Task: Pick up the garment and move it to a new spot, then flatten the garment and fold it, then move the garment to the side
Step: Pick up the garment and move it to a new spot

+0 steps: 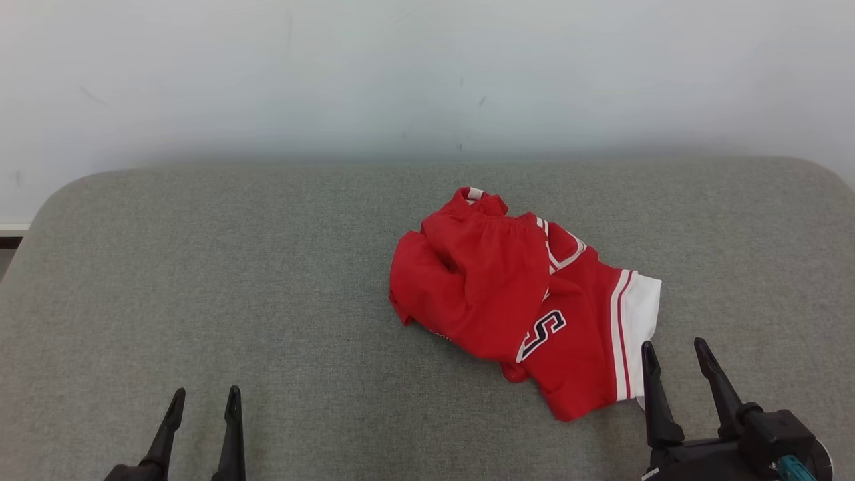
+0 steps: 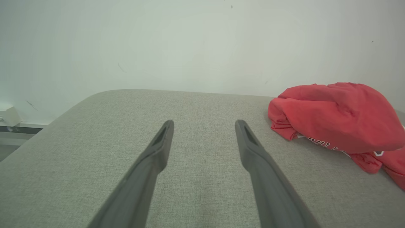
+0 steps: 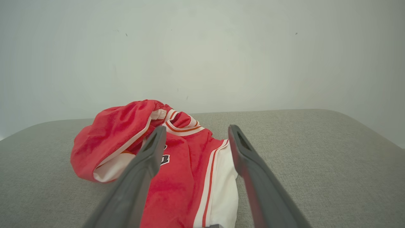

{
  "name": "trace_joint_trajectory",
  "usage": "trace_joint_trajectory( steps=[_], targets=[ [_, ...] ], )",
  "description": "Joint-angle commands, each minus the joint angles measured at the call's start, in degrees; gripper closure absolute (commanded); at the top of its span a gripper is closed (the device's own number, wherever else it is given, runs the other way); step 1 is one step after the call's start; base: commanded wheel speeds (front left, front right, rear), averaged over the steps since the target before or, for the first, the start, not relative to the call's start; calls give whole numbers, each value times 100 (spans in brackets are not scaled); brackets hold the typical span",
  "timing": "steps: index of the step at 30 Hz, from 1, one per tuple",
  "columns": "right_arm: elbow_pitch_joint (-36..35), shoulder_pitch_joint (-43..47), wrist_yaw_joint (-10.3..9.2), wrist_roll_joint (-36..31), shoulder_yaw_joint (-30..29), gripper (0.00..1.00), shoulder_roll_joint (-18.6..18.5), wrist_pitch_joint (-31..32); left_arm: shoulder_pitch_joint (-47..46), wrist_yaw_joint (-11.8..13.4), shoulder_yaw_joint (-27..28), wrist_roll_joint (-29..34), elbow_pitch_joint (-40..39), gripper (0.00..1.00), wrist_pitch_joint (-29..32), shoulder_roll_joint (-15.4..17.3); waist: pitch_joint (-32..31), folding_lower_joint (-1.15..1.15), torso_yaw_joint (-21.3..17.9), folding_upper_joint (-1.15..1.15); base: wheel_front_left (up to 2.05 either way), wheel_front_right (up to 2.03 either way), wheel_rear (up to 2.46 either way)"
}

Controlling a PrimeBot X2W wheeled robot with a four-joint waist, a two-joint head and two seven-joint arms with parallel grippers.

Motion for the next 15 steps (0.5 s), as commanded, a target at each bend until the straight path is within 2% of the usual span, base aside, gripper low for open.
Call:
trace_joint_trajectory(
  steps=[1,8,15],
  targets=[
    [10,-30,-12,-7,4,0,-16,-3,-11,-27,29,46,2,0,-19,-29,3,0,-4,0,0,0,0],
    [31,-72,-12,2,47,0,-9,-3,-236,-50,-35,148,11,0,-19,-106,26,0,-102,0,0,0,0],
    [31,-125,-12,41,40,0,-6,-3,-1163,-93,-645,284,212,0,-20,-197,160,0,-318,0,0,0,0]
  ],
)
